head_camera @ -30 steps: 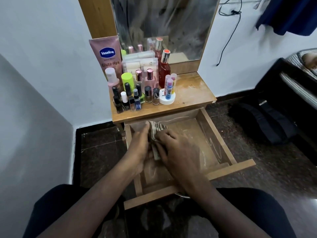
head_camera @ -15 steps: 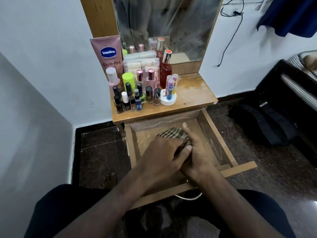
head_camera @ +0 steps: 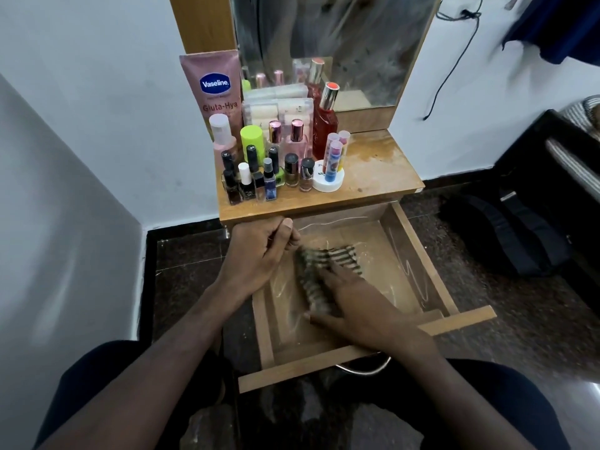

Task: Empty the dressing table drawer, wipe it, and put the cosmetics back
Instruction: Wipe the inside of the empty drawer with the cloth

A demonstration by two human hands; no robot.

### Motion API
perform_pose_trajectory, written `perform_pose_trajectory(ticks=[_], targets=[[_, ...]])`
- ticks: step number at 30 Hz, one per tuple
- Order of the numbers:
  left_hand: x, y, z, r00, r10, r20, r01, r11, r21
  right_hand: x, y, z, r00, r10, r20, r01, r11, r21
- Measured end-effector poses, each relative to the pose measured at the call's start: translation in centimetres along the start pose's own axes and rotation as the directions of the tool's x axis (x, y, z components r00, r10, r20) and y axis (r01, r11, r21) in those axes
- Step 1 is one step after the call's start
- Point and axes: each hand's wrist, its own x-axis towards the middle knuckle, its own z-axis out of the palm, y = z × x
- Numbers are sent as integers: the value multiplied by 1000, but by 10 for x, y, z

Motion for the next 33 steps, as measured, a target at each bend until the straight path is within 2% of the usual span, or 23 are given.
perform_pose_trajectory(ticks=[1, 3, 5, 6, 9, 11, 15, 17, 20, 24, 27, 30, 33], targets=[[-1, -1, 4, 1000, 0, 11, 0, 1000, -13, 1, 2, 1, 999, 29, 24, -29, 1000, -7], [0, -3, 12, 1000, -27, 12, 27, 999, -29, 3, 6, -8, 991, 78, -104, -69, 993, 91], [0, -6, 18, 998, -57, 4, 57, 998, -9, 6, 6, -15, 970, 69, -232, -66, 998, 21], [0, -8, 20, 998, -61, -6, 61, 998, -1, 10, 5, -16, 968, 54, -247, -58, 998, -7], [-1, -10, 21, 996, -79, -46, 79, 997, 4, 34, -4, -8, 993, 52, -103, -52, 999, 1], [-2, -9, 20, 997, -66, -41, 68, 995, 67, 58, -13, 4, 998, 56, -6, -56, 994, -93], [0, -9, 22, 999, -42, -23, 46, 978, 206, 94, -29, 22, 998, -21, 60, 32, 979, -203], [-1, -12, 21, 998, -36, -44, 44, 979, 197, 99, -27, 26, 999, -14, 46, 22, 986, -168], [-3, -9, 21, 998, -45, -35, 50, 982, 182, 92, 8, 11, 991, 105, -83, -113, 989, -91], [-6, -5, 23, 999, -42, -12, 44, 972, 232, 82, 67, -26, 955, 262, -141, -281, 949, -141], [-7, -8, 22, 996, -28, -87, 38, 993, 112, 83, 65, -27, 932, 326, -157, -349, 925, -151], [-12, -8, 24, 985, -40, -170, 44, 999, 24, 85, 45, -19, 936, 318, -148, -340, 927, -158], [-13, -5, 24, 983, -70, -168, 77, 996, 34, 86, 8, -3, 966, 223, -133, -246, 948, -201]])
